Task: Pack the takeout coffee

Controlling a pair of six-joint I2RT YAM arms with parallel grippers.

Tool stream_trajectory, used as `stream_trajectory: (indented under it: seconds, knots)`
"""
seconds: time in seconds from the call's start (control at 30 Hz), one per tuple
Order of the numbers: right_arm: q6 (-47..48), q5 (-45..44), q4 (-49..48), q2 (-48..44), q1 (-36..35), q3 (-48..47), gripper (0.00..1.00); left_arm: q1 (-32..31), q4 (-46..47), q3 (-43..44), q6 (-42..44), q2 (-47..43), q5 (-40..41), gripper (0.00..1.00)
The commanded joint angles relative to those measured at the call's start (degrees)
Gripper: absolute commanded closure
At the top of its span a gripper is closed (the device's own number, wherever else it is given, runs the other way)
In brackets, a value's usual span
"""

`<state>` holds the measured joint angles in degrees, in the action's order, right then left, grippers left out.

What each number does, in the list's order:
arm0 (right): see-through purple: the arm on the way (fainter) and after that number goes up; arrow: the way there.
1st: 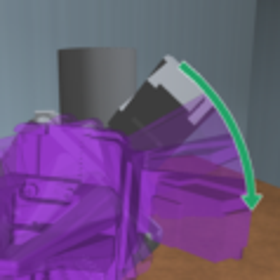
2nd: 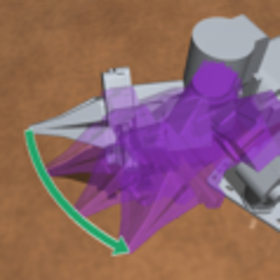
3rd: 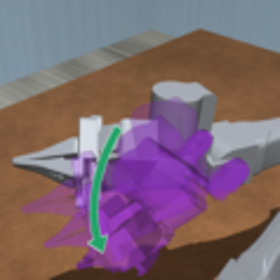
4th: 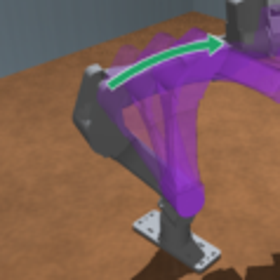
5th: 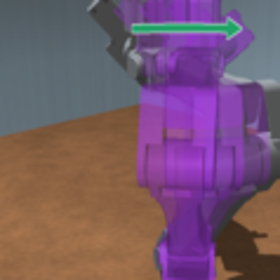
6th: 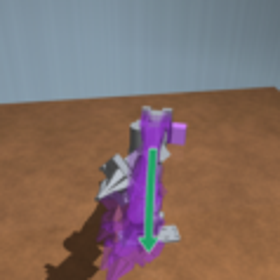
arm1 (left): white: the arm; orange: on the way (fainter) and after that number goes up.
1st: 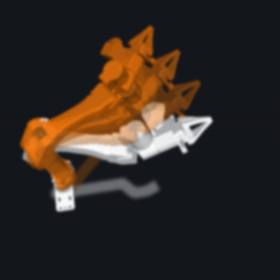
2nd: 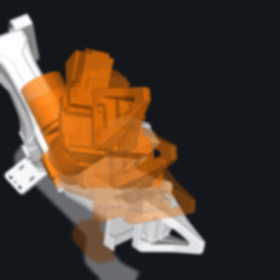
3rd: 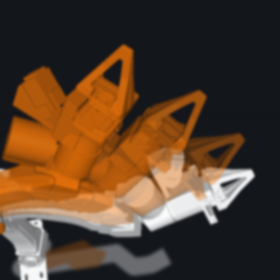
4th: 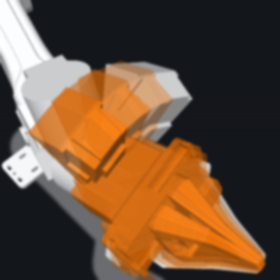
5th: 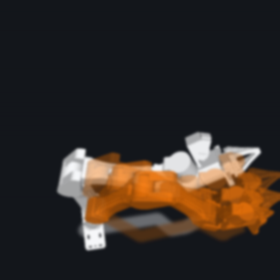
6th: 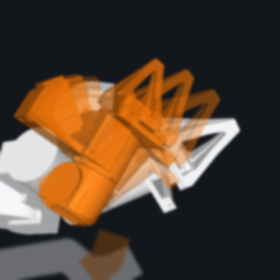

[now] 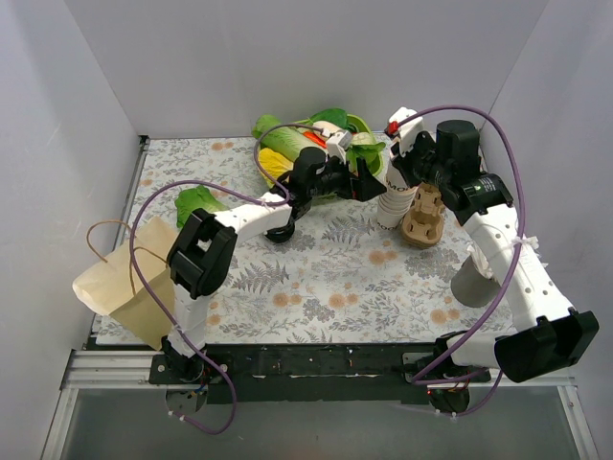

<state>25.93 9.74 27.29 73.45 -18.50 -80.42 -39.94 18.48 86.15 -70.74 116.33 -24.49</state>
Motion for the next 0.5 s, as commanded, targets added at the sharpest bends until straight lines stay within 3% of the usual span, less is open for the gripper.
stream_trajectory:
  seconds: [0.0,0.47]
  knots:
    - [1.22,-0.86,0.66,-1.99,-0.31,-1.75,0.99,-0.05,1.73,1.48,3.94,-6.29,-2.23,0.02]
    - [0.87,-1.04,1.27,-2.17,-0.31,-3.51,0.99,-0.05,-0.37,5.78,10.18,-7.43,-2.49,0.02]
